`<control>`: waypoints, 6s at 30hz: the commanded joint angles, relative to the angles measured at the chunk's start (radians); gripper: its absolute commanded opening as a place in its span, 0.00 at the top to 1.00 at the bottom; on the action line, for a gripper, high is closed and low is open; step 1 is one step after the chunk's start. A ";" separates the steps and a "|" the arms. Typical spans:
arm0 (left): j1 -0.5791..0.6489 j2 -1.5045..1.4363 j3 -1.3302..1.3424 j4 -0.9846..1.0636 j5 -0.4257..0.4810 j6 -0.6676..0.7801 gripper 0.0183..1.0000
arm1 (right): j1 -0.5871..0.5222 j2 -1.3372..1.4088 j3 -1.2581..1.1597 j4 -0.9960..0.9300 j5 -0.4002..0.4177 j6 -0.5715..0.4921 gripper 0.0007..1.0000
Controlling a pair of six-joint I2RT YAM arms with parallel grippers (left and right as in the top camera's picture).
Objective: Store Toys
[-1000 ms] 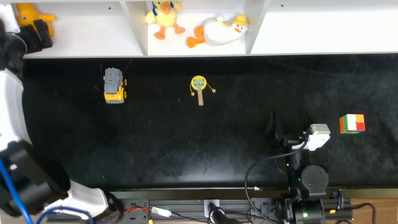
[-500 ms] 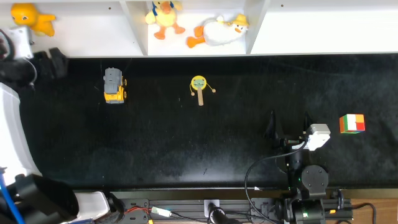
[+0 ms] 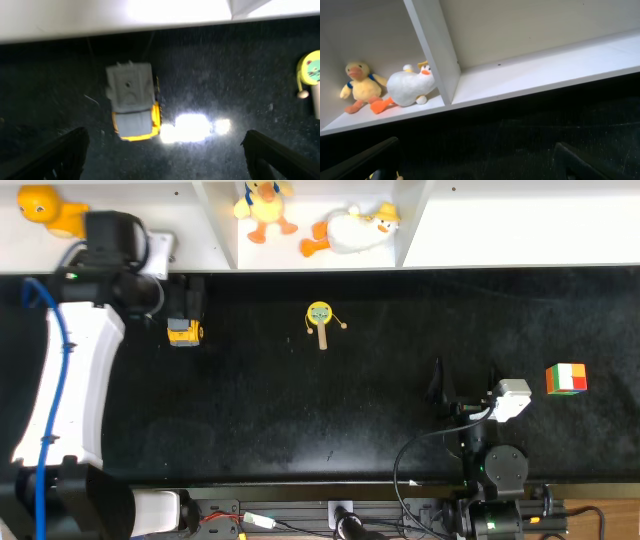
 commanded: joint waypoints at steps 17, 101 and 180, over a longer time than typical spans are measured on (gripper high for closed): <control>-0.021 -0.018 -0.331 0.271 -0.138 -0.185 0.00 | 0.005 -0.008 -0.014 0.006 0.008 -0.007 0.00; -0.019 -0.133 -0.286 0.584 -0.164 -0.074 0.98 | 0.005 -0.008 -0.014 0.006 0.008 -0.007 0.00; -0.018 -0.196 -0.286 0.659 -0.164 -0.056 0.00 | 0.005 -0.008 -0.014 0.006 0.008 -0.007 0.00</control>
